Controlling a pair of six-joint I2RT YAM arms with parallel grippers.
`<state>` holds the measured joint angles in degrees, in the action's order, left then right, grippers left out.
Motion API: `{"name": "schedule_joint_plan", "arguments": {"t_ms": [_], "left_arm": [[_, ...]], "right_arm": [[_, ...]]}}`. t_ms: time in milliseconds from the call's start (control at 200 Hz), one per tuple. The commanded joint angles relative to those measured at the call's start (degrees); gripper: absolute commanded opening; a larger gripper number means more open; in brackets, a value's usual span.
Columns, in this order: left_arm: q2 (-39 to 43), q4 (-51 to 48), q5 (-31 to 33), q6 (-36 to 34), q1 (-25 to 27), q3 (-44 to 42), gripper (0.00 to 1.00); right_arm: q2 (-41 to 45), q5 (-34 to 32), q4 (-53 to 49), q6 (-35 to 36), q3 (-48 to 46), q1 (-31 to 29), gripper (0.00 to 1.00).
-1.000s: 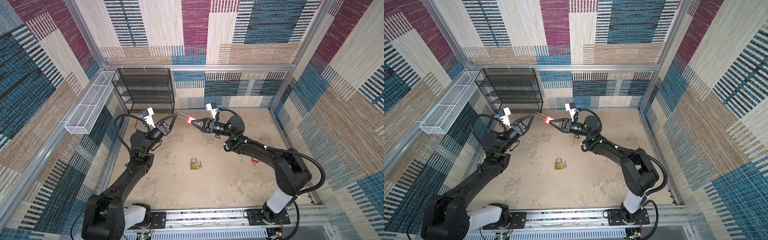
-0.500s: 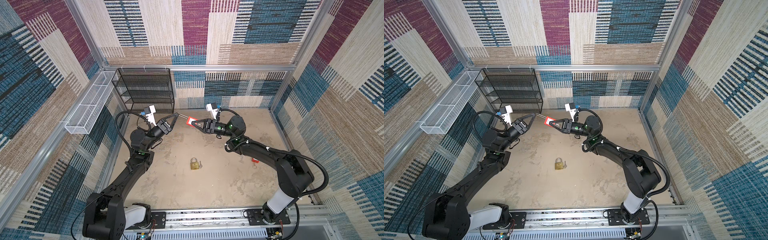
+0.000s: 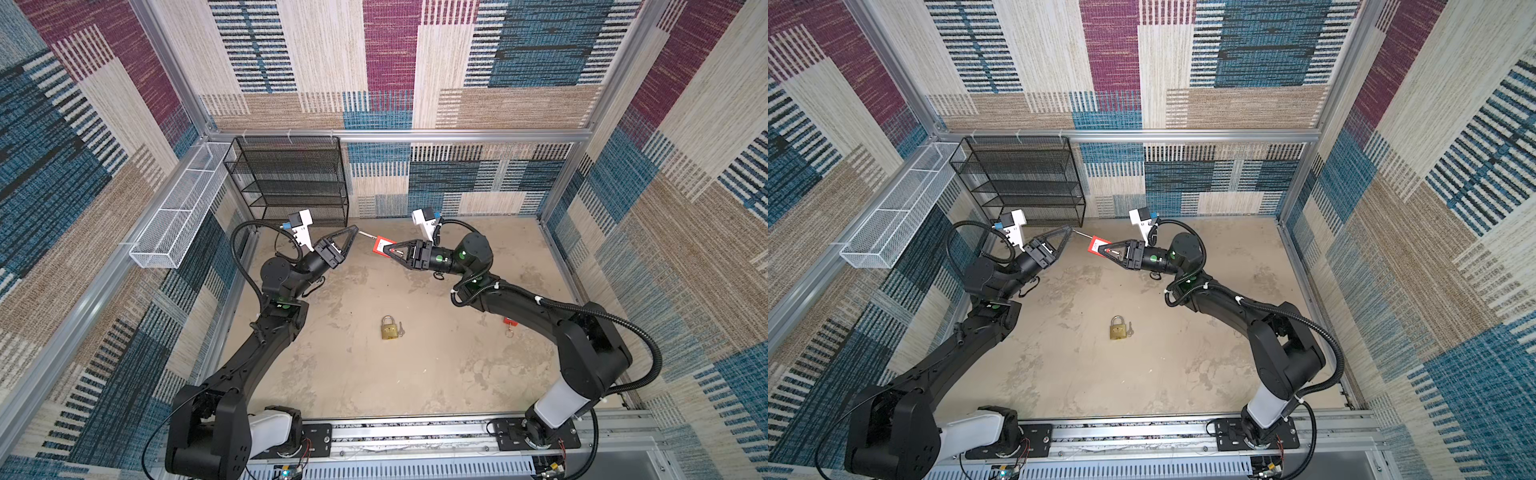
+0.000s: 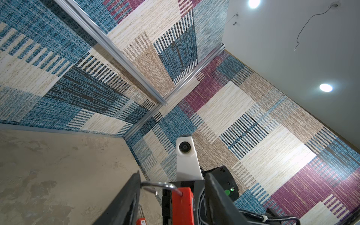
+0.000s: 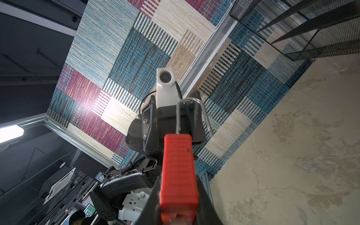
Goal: Lock with the key
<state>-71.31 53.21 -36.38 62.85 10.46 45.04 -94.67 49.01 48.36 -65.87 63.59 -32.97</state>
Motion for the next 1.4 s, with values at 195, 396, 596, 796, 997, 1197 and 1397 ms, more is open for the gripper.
{"name": "schedule_joint_plan", "arguments": {"t_ms": [195, 396, 596, 796, 997, 1197, 1397], "left_arm": [[-0.7, 2.4, -0.9, -1.1, -0.1, 1.1, 0.54], [-0.8, 4.0, -1.1, 0.6, 0.0, 0.1, 0.42], [-0.3, 3.6, -1.1, 1.1, -0.1, -0.5, 0.3], [0.1, 2.7, -1.3, 1.0, -0.1, -0.6, 0.21], [-0.3, 2.5, -1.6, 1.4, 0.0, 0.3, 0.14], [-0.4, 2.7, -1.7, 2.2, -0.1, 0.1, 0.11], [0.7, 2.7, -1.3, 1.2, -0.1, -1.1, 0.09]], "right_arm": [[0.6, 0.8, 1.2, 0.5, 0.0, -0.3, 0.05], [0.2, 0.4, 1.2, 0.9, 0.2, -0.3, 0.05], [-0.3, 0.4, 0.0, 2.1, 1.6, -0.4, 0.05], [-0.3, 0.4, -0.1, 2.3, 1.6, -0.3, 0.05], [-0.5, 0.4, 0.0, 2.3, 2.0, -0.3, 0.05], [-0.3, 0.5, 1.7, 2.7, 1.6, -0.3, 0.05], [-0.8, 0.4, 1.9, 2.2, 2.6, -0.3, 0.04]]}}
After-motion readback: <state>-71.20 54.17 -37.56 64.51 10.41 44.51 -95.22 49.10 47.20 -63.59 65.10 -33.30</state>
